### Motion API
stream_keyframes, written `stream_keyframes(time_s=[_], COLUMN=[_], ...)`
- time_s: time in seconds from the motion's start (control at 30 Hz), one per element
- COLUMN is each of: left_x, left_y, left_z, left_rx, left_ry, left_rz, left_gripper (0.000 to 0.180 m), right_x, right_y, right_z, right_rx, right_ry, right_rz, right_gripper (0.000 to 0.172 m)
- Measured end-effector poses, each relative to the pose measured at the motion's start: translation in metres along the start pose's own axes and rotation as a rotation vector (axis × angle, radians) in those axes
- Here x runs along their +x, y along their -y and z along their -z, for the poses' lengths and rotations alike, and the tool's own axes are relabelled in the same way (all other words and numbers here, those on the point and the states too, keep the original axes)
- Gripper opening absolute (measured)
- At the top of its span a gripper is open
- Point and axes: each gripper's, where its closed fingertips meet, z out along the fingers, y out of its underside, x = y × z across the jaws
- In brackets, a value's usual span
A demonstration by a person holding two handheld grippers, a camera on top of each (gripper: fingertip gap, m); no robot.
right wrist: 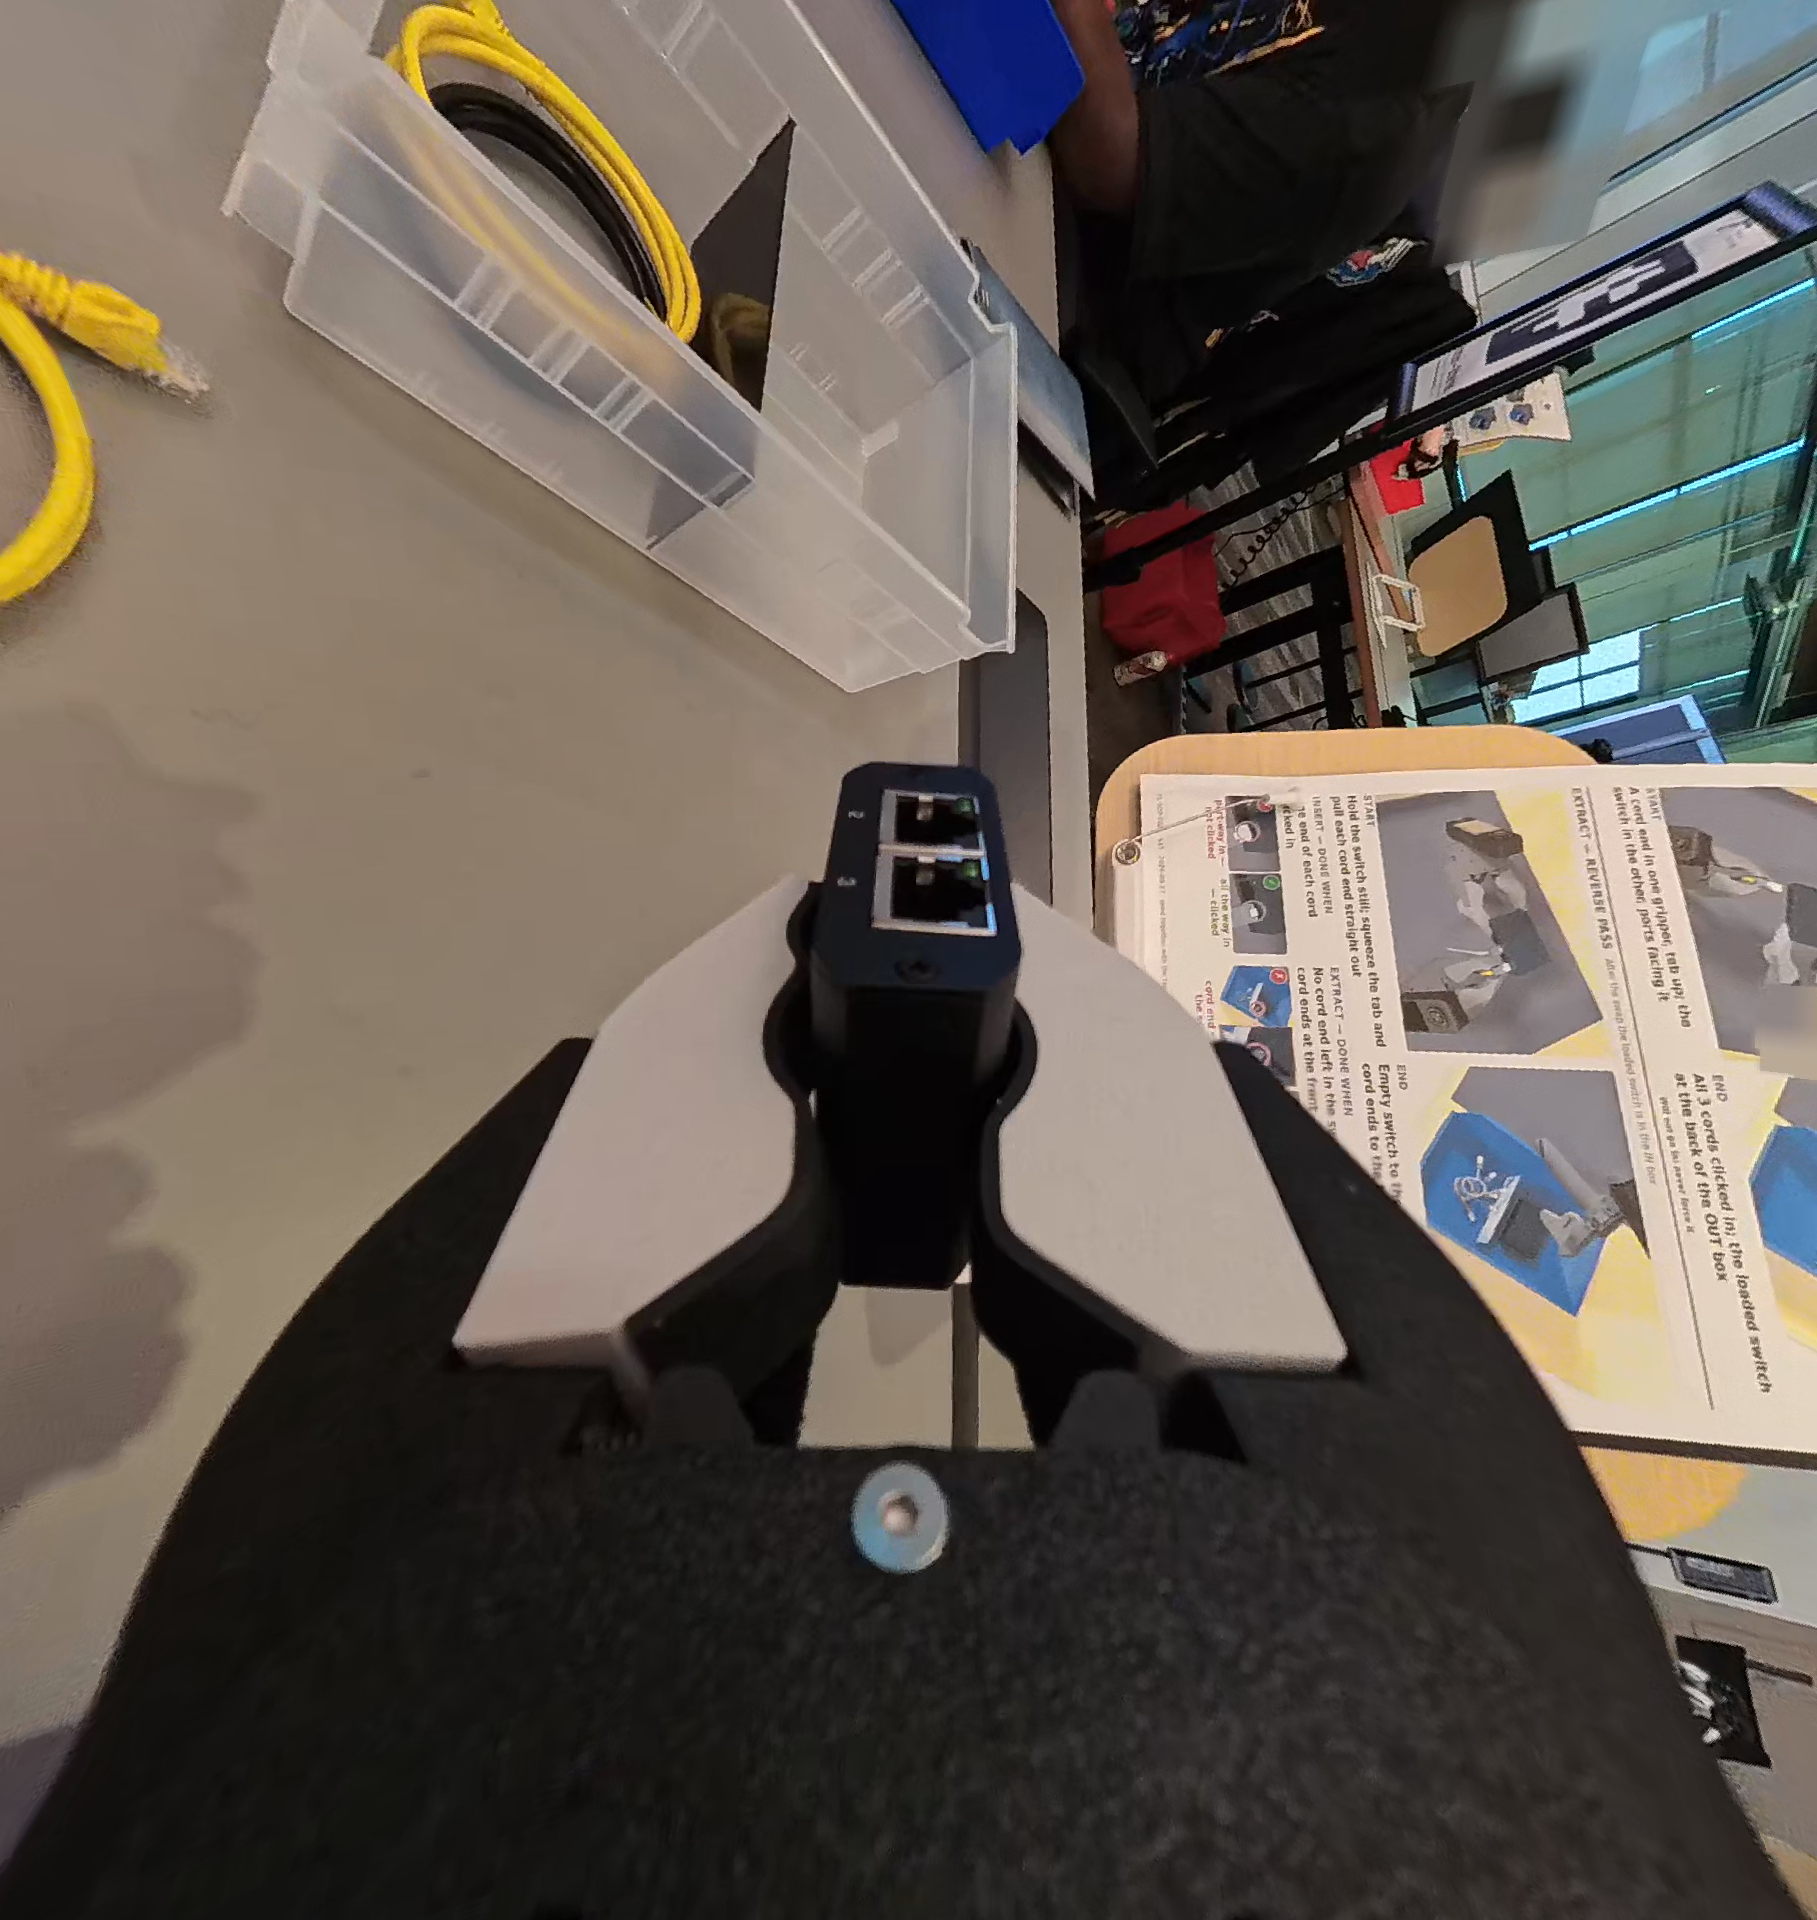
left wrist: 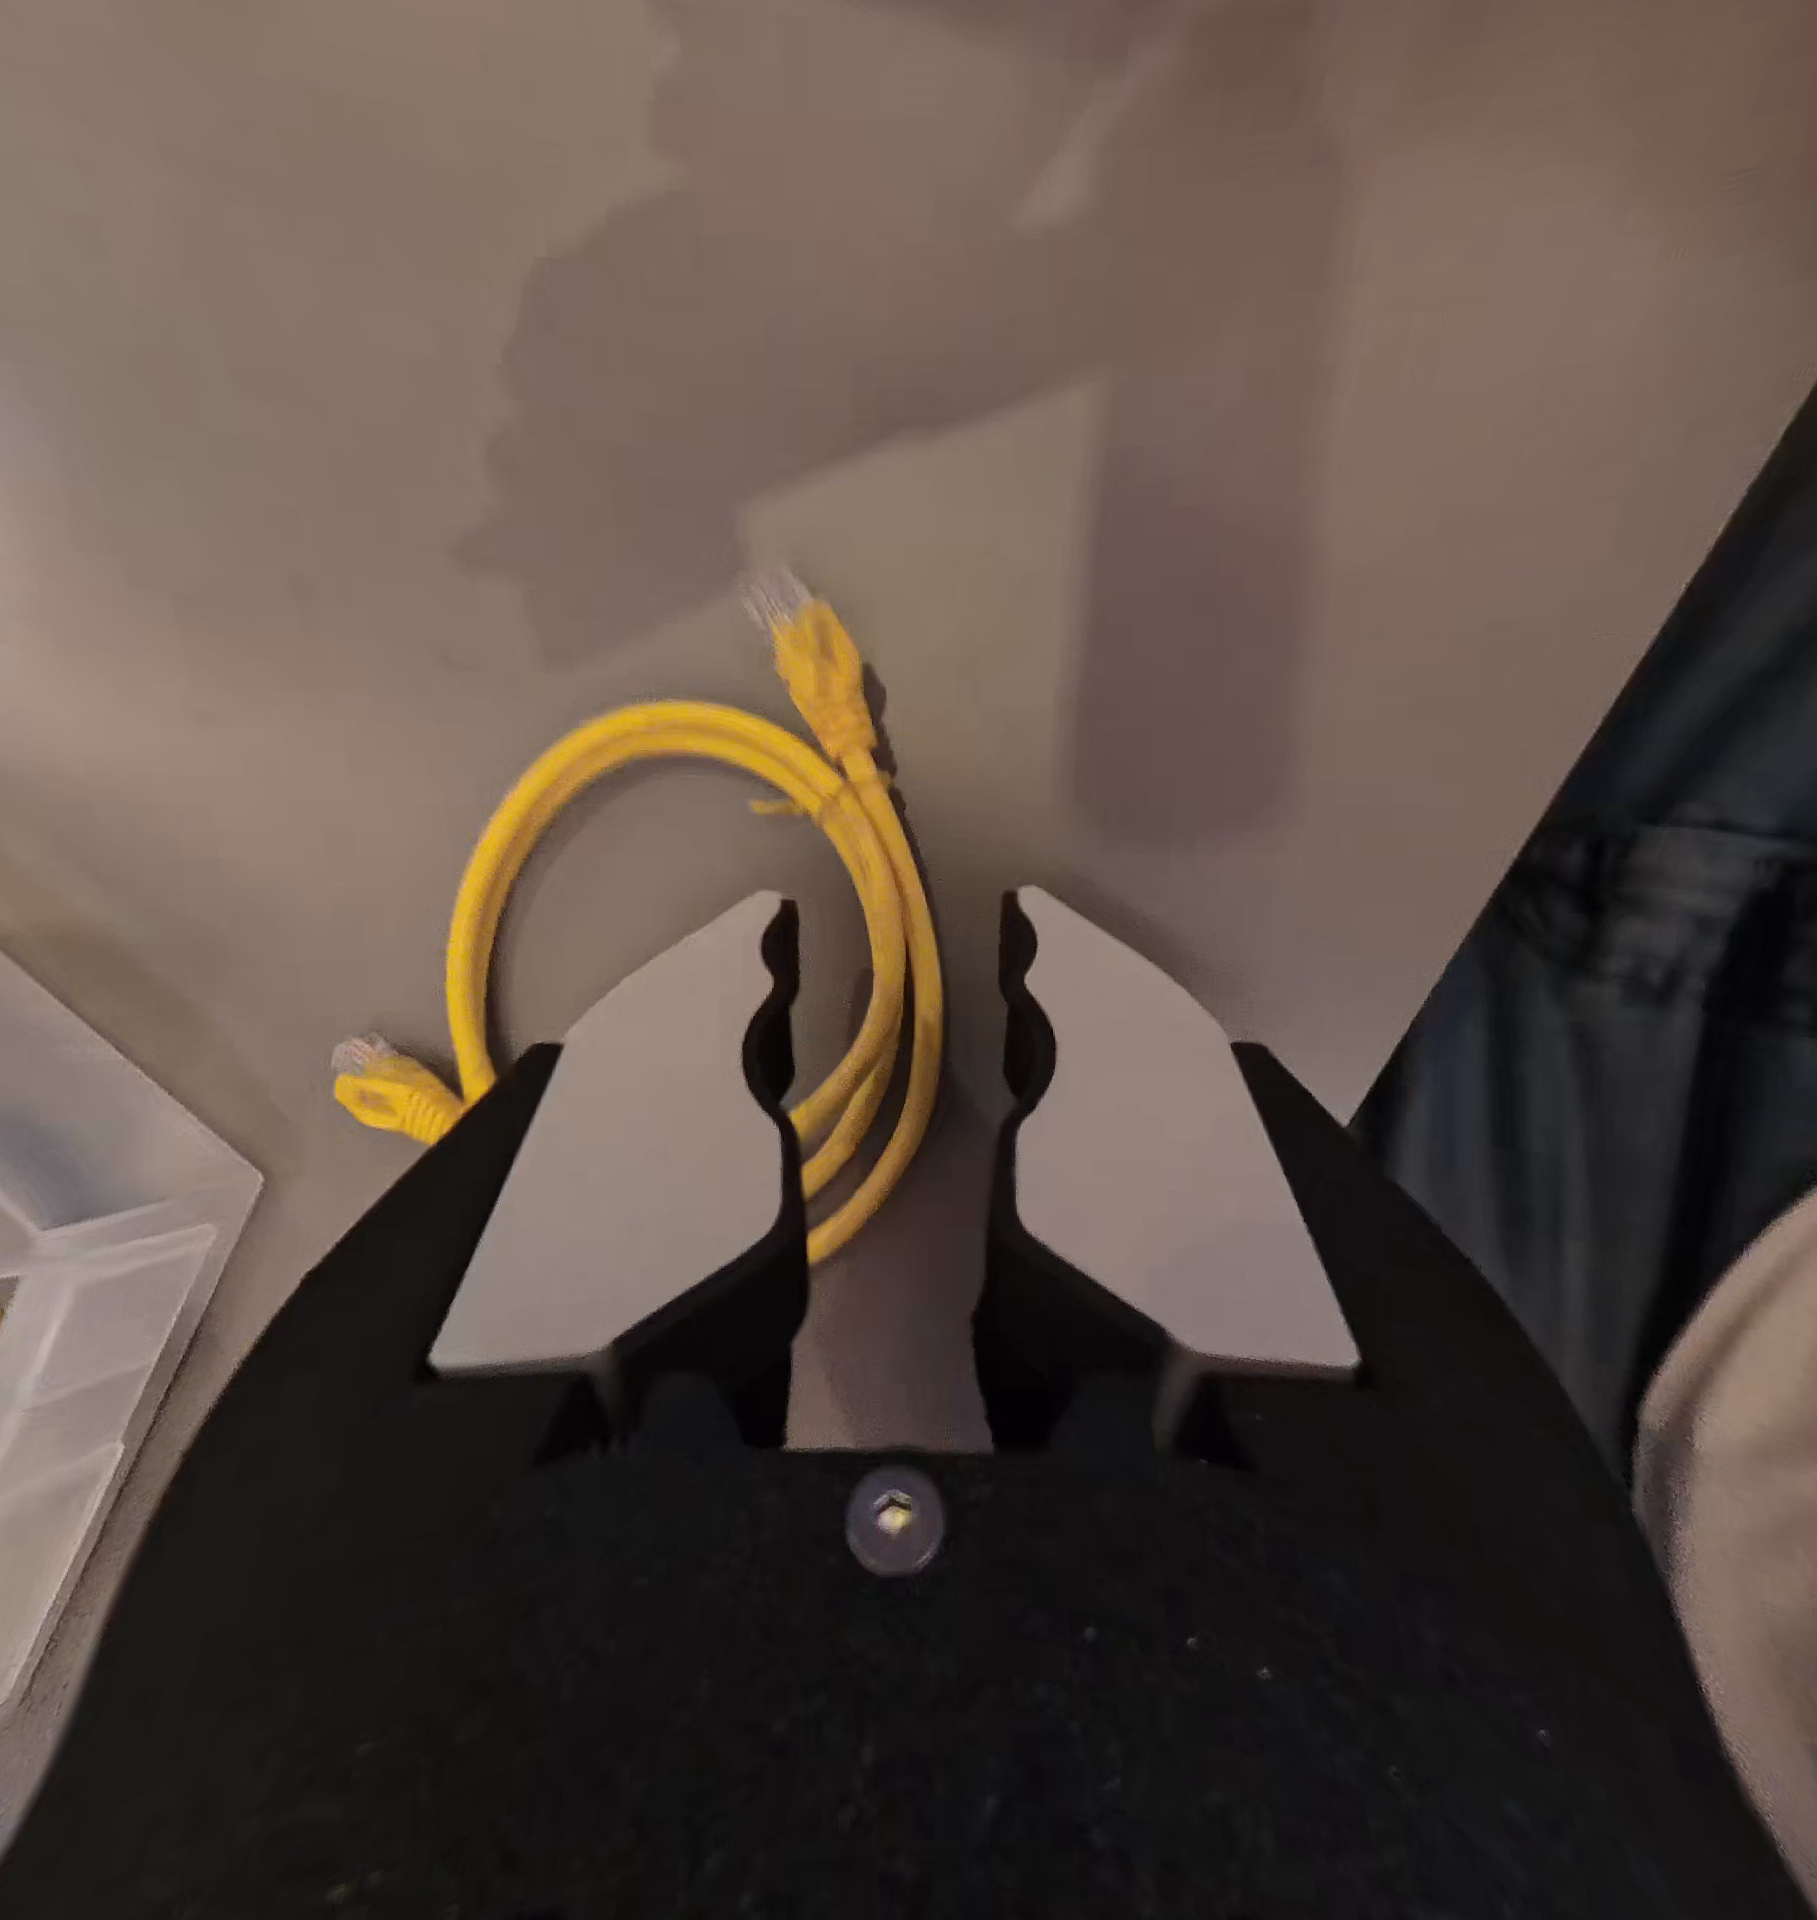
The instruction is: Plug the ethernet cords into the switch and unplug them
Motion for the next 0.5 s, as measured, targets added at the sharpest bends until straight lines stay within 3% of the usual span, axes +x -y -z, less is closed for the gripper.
stream_keyframes(time_s=[0.03,0.13,0.27,0.5], left_x=[-0.001,-0.007,-0.023,-0.011], left_y=[0.008,0.025,0.029,0.029], left_z=[0.002,0.005,-0.008,-0.029], left_rx=[0.059,0.144,0.088,0.05], left_ry=[0.046,0.161,0.231,0.275], left_rz=[0.007,0.007,-0.004,-0.049], left_gripper=[0.037,0.034,0.04,0.039], right_x=[0.0,-0.002,-0.003,-0.005], right_y=[0.0,0.001,0.001,0.0], right_z=[0.0,-0.001,-0.003,-0.003], right_rx=[-0.002,0.001,0.004,0.006], right_ry=[0.0,0.005,0.013,0.02], right_rz=[-0.002,0.004,0.001,-0.006], right_gripper=[0.026,0.026,0.026,0.026])
